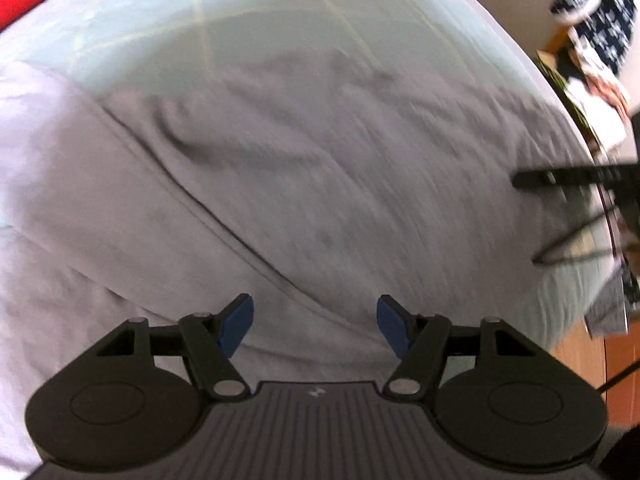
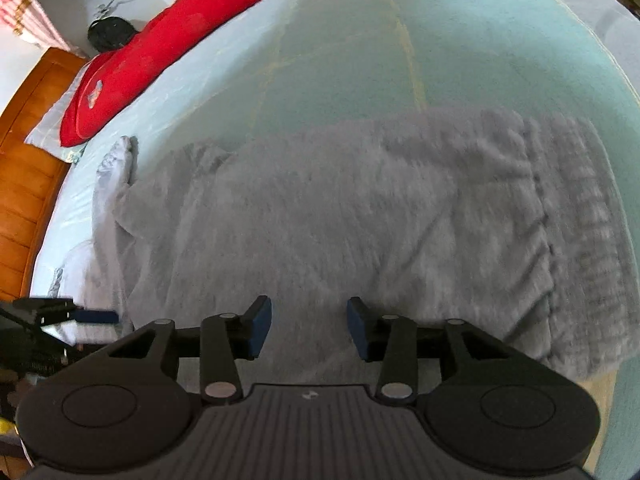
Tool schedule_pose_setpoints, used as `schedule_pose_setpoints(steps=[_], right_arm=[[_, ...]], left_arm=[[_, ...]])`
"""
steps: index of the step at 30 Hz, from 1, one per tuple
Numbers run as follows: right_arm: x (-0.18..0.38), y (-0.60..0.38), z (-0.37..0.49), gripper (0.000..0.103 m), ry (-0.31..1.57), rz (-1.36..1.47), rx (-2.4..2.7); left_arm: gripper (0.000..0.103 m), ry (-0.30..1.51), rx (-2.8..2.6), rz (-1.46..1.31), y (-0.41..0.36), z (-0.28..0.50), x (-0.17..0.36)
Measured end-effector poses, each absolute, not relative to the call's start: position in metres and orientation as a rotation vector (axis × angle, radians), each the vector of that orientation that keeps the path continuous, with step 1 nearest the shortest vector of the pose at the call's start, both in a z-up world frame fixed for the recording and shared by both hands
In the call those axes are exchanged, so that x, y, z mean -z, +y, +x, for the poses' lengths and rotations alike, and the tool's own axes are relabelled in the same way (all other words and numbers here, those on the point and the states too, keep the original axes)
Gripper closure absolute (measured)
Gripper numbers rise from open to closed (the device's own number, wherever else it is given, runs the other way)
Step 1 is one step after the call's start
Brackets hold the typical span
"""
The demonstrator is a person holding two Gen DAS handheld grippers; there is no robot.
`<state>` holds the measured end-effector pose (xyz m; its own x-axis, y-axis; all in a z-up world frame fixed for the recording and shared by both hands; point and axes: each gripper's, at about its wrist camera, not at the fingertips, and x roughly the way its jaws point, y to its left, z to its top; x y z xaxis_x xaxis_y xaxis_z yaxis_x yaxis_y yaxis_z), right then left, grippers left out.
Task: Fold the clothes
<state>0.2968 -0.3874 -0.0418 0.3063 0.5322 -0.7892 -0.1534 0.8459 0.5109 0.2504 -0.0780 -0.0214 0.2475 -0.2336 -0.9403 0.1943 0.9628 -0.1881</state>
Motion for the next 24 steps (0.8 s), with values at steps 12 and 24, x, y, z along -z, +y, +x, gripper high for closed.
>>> schedule_pose_setpoints(steps=[12, 24], right_arm=[[0.019, -0.308, 0.303, 0.042, 1.171, 0.348, -0.663], [0.029, -0.151, 0.303, 0.038, 1.207, 0.229, -0.873]], left_arm=[[0.034, 1.289, 0.183, -0.238, 0.014, 0.268, 0.027], [0.033, 1.253, 0.237, -0.39, 0.095, 0.263, 0.045]])
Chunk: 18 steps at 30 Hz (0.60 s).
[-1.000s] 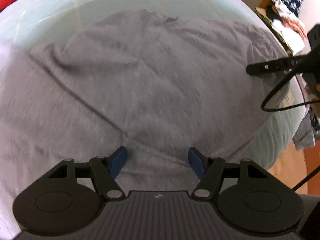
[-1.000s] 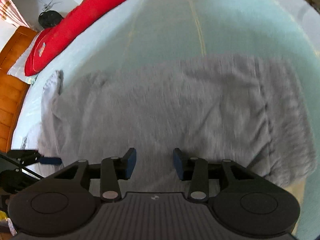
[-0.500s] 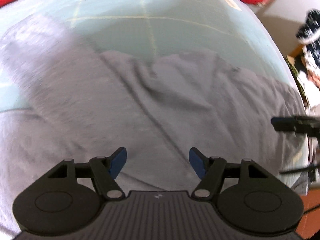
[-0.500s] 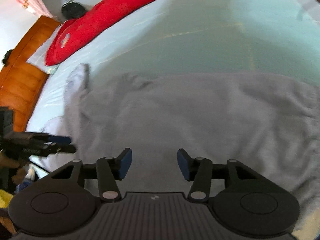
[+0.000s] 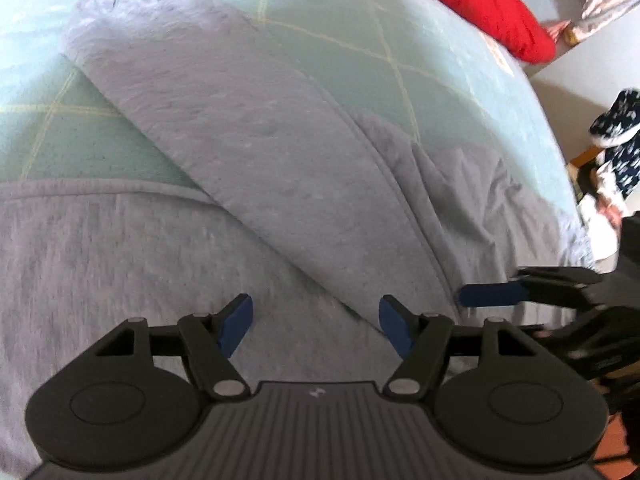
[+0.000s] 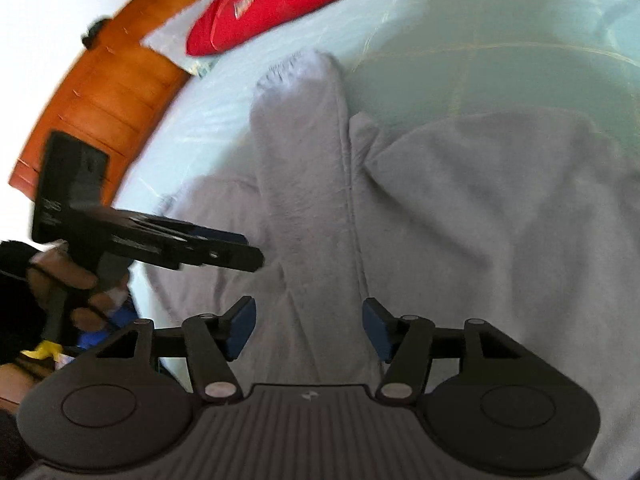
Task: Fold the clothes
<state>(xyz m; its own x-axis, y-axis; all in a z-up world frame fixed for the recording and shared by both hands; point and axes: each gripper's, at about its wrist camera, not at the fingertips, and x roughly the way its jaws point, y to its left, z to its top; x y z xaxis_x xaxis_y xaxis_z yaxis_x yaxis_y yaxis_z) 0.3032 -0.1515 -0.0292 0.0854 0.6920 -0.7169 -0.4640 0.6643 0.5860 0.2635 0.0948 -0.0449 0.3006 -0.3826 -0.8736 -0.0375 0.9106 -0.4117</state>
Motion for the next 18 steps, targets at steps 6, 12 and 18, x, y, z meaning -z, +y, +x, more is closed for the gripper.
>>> schedule_pose_setpoints(steps=[6, 12, 18], right_arm=[[0.032, -0.134, 0.316, 0.038, 1.239, 0.151, -0.811], [0.041, -0.126, 0.335, 0.037, 1.261, 0.244, -0.888], [0.044, -0.113, 0.346, 0.034, 1.279, 0.337, -0.972]], left_arm=[[0.032, 1.208, 0.287, -0.461, 0.111, 0.266, 0.052], [0.032, 1.198, 0.3, -0.615, 0.131, 0.266, 0.054], [0.03, 1.188, 0.3, -0.729, 0.144, 0.269, 0.056]])
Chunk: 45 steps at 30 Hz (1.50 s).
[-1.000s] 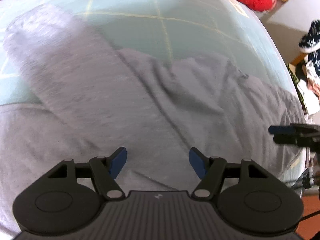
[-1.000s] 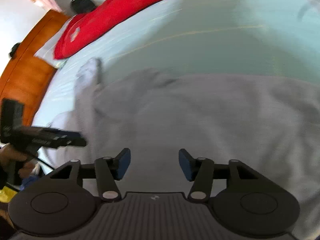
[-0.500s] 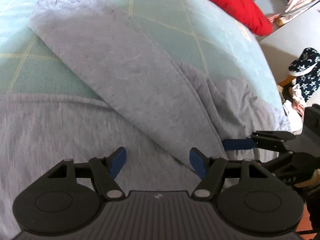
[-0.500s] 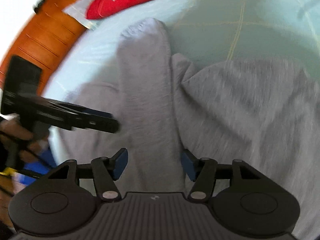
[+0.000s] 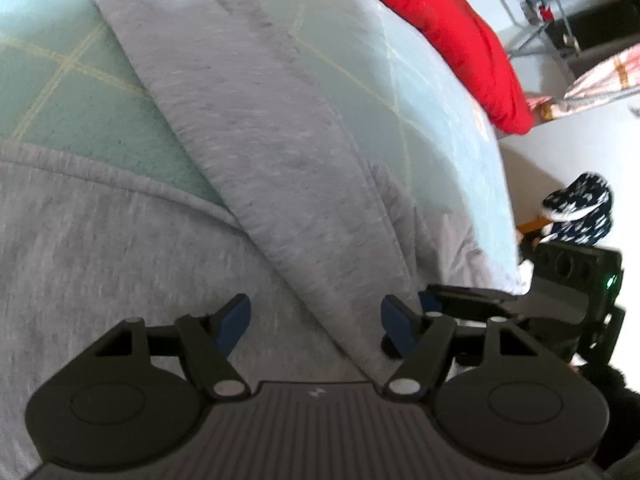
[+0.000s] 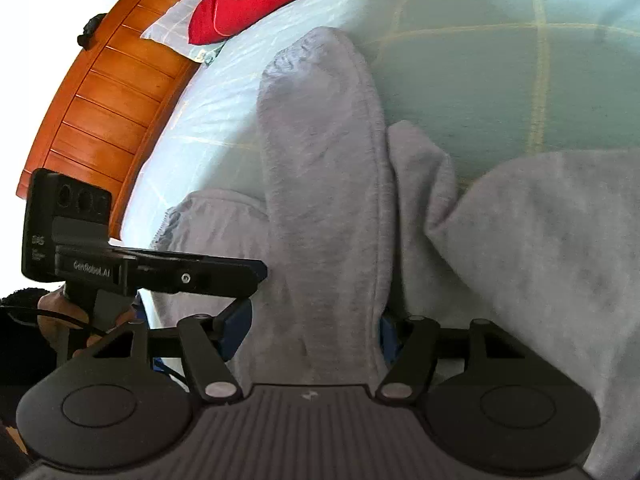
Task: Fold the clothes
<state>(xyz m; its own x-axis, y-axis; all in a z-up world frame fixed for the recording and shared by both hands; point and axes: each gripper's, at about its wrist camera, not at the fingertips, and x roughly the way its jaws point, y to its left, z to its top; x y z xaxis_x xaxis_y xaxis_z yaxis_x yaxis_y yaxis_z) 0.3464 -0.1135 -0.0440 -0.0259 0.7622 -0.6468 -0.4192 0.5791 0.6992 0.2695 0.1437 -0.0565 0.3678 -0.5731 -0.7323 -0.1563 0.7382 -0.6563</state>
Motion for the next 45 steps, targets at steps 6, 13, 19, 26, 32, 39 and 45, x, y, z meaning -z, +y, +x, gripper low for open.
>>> schedule_pose_setpoints(steps=[6, 13, 19, 26, 32, 39, 45], right_arm=[[0.021, -0.107, 0.329, 0.033, 1.269, 0.333, -1.093], [0.012, -0.089, 0.292, 0.029, 1.321, 0.301, -1.272], [0.021, -0.101, 0.277, 0.029, 1.363, 0.265, -1.214], [0.014, -0.141, 0.281, 0.029, 1.327, 0.312, -1.044], [0.001, -0.159, 0.275, 0.029, 1.29, 0.317, -0.962], [-0.004, -0.184, 0.27, 0.029, 1.269, 0.336, -0.903], [-0.01, -0.199, 0.26, 0.029, 1.282, 0.323, -0.869]], left_arm=[[0.028, 1.208, 0.355, -0.831, 0.141, 0.277, 0.068], [0.028, 1.21, 0.355, -0.878, 0.134, 0.282, 0.084], [0.03, 1.201, 0.374, -0.88, 0.132, 0.287, 0.088], [0.065, 1.147, 0.32, -0.908, 0.139, 0.295, 0.097], [0.096, 1.114, 0.283, -0.801, 0.133, 0.292, 0.075], [0.098, 1.0, 0.343, -0.666, 0.131, 0.275, 0.006], [0.098, 1.006, 0.312, -0.567, 0.135, 0.244, -0.013]])
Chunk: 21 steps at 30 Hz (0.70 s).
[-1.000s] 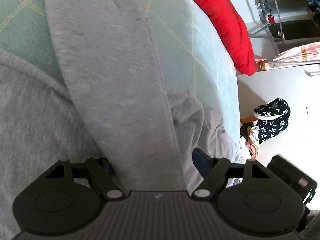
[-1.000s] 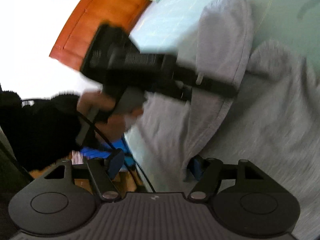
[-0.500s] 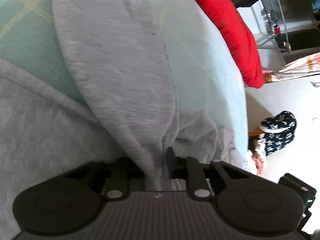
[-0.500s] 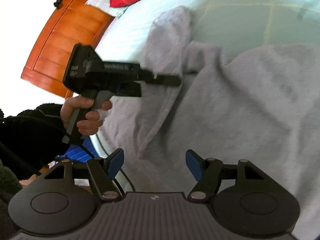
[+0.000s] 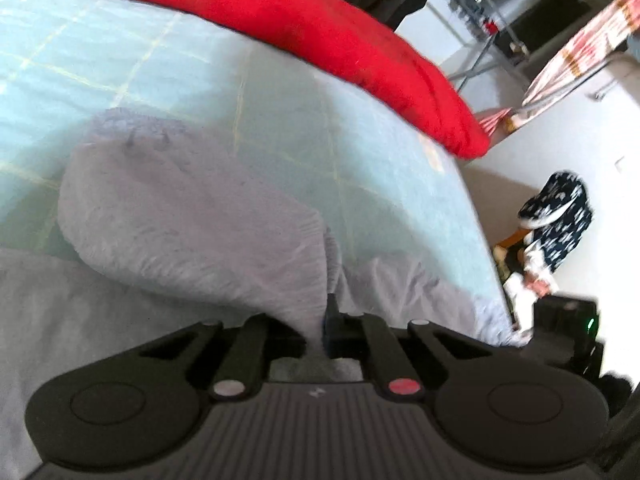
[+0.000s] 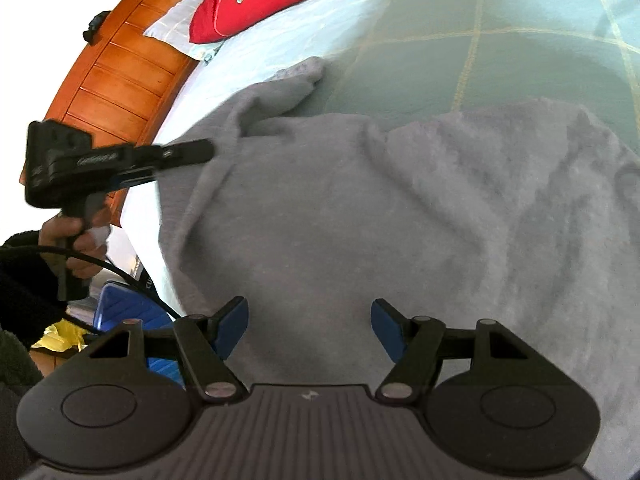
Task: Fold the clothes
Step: 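Pinch the grey sweatpants leg with the left gripper and fold it over, then release the grey sweatpants leg with the left gripper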
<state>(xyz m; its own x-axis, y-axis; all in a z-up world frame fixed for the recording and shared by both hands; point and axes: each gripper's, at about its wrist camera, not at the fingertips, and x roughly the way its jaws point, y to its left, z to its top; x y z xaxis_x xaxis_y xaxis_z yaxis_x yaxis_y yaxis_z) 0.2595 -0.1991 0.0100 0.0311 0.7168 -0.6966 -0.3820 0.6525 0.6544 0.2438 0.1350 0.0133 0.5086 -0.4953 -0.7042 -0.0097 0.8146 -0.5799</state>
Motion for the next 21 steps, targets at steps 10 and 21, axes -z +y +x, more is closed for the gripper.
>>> schedule_pose_setpoints(steps=[10, 21], right_arm=[[0.005, -0.194, 0.255, 0.029, 1.338, 0.283, -0.825], [0.011, -0.19, 0.252, 0.029, 1.351, 0.246, -0.812]], left_arm=[[0.098, 1.171, 0.17, -0.597, 0.149, 0.206, 0.057], [0.098, 1.064, 0.208, -0.447, 0.15, 0.195, 0.005]])
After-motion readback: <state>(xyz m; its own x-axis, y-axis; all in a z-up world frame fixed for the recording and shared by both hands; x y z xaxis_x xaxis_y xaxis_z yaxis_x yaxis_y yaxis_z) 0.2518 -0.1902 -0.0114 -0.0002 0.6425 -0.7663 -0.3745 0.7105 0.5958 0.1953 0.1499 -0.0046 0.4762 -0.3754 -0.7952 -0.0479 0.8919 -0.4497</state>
